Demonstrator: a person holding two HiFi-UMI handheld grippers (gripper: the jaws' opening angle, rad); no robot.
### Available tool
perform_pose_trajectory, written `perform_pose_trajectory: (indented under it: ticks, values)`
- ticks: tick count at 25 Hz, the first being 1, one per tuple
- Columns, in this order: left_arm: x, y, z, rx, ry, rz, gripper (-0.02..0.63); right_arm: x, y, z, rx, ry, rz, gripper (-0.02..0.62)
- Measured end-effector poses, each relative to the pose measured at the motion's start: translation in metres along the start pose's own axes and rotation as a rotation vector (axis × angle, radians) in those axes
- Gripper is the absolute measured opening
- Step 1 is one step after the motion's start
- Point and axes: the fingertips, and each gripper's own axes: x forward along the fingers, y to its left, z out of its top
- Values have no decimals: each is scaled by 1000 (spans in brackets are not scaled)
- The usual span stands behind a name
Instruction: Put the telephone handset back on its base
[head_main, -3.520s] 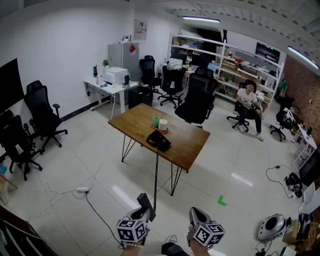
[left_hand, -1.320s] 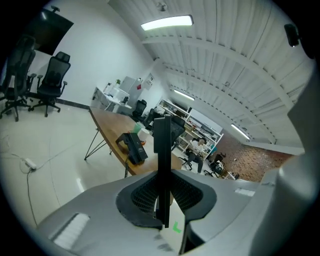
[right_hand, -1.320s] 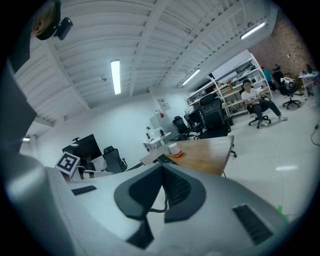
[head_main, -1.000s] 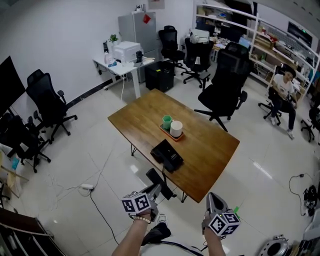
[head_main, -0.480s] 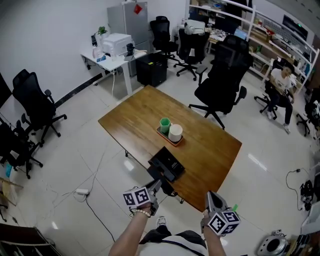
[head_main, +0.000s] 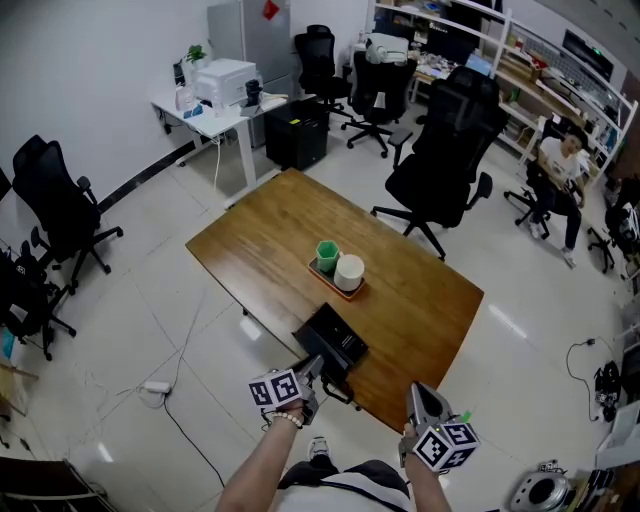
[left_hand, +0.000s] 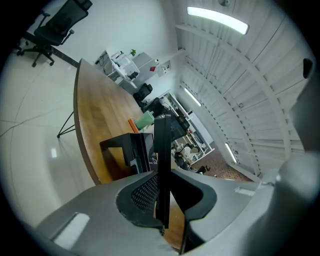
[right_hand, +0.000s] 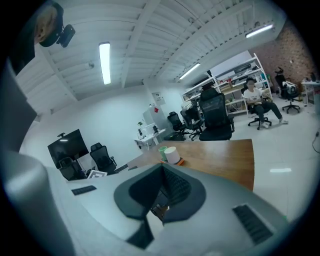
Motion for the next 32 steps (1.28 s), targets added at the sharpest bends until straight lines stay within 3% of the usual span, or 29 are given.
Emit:
perform_pose_trajectory:
  ticks: [6,12,32]
  values:
    - [1,12,-9,-48,-27,-6,69,-5,3,-8,8,21,-6,2]
    - [3,15,-17,-116,-55,-60,69,-16,4,-15,15,39,-16,2]
    - [20,30,-38,-154,-50,-67,69,-33,-16,-15,21,41,-41,2]
